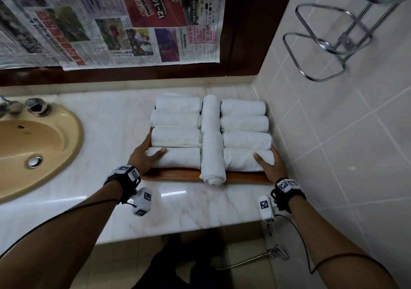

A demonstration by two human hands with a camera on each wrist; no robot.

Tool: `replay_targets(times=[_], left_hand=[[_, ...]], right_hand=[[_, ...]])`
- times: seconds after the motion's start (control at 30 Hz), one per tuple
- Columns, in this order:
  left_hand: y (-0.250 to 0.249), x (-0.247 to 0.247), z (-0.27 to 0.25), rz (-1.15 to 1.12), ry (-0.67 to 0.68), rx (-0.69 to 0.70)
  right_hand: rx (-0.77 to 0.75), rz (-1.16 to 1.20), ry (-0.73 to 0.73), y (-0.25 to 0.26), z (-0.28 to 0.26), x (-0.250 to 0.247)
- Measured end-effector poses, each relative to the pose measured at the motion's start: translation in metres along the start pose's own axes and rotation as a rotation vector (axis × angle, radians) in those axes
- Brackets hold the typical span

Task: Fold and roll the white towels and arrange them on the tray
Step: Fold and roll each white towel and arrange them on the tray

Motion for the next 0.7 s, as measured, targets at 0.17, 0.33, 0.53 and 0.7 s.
replay_targets(times=[0.17, 0.33, 0.53, 0.7], left_hand=[[-0.007, 0.004, -0.009, -0.001, -0.030, -0.113], [-0.025, 0.001, -0.026, 0.049, -0.045, -0.155], [-0.048, 0.020, -0.071, 0.383, -0.121, 0.234], [-0.060, 0.039, -0.084, 0.524, -0.006, 0.346]], right_hand=[[0.022, -0.086, 0.013, -0.004, 0.008, -0.002], [-0.010, -0.107, -0.044, -0.007, 0.000, -0.006], [-0.286, -0.311, -0.215, -0.015, -0.033, -0.006], [-0.523, -0.541, -0.235, 0.006, -0.063, 0.008]])
Point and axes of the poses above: each hand's wrist, its own z-axis towards the middle knuckle, its own x-axis out of the palm, y = z × x, the point moved 3 cm from there along z, towards the middle knuckle, and after that the axes turned 14 degrees about x, right-handed, at the moved point
